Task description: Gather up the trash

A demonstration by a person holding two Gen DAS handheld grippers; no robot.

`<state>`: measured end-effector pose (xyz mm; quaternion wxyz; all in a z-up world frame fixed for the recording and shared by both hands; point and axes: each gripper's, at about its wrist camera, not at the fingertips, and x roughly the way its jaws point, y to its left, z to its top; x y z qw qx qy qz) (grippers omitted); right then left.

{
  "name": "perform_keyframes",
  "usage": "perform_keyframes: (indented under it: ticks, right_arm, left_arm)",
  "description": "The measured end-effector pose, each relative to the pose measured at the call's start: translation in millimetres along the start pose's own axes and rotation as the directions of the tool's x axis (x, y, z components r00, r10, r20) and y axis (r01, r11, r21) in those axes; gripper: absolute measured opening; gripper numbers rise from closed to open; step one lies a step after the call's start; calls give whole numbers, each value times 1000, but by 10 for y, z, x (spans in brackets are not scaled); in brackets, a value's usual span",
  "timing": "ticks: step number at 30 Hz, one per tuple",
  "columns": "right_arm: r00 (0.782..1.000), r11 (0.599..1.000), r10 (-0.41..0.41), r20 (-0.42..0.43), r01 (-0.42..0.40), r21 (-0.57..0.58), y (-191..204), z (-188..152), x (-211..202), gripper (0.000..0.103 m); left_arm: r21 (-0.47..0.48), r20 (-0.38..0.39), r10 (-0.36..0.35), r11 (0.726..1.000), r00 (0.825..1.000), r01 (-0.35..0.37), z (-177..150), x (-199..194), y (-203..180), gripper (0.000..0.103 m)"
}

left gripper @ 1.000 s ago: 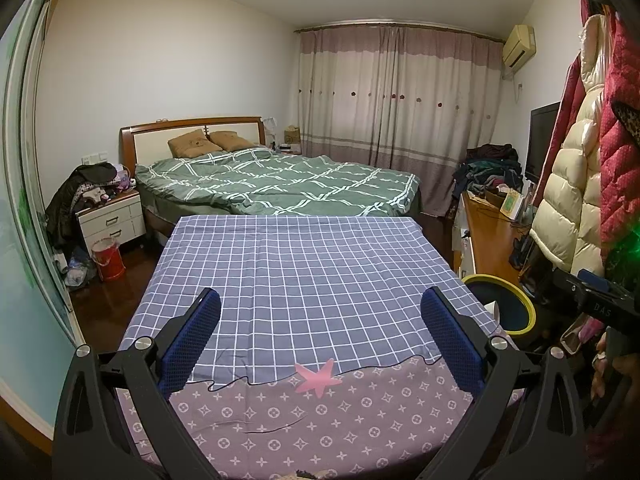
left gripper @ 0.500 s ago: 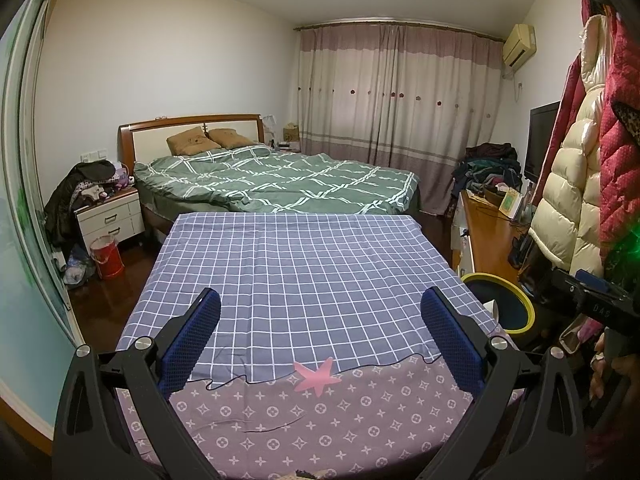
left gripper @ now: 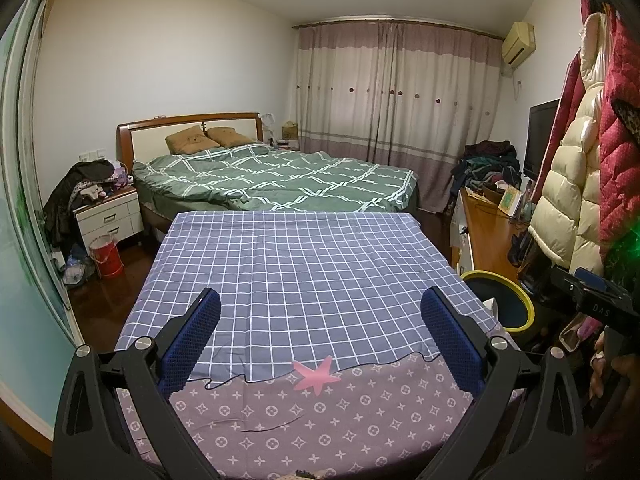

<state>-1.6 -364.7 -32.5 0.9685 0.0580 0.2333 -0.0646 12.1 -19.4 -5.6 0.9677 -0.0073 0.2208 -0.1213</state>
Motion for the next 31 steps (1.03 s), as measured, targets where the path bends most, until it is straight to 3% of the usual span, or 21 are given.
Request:
perform_keyframes:
  ticks: [20,24,27,31]
  right_arm:
    - [1000,1000,5,-9,-5,0,9,-9,9,85]
    - [1000,1000,8,-18,-8,-3,5,-22,55,85]
    - [999,1000,19,-28,-19,-10,17,10,124,86]
    - [997,998,31,-74,-35,-50,103,108,433,91]
  left_arm:
    - [-19,-39,-31,999,999,31,-24,123,-16,98]
    - [-6,-41,-10,1000,999,10,6,174,-36,98]
    - [-62,-73,-20,998,997,16,50,347,90,98]
    - [-88,-139,27,995,990,-40,60,822,330,98]
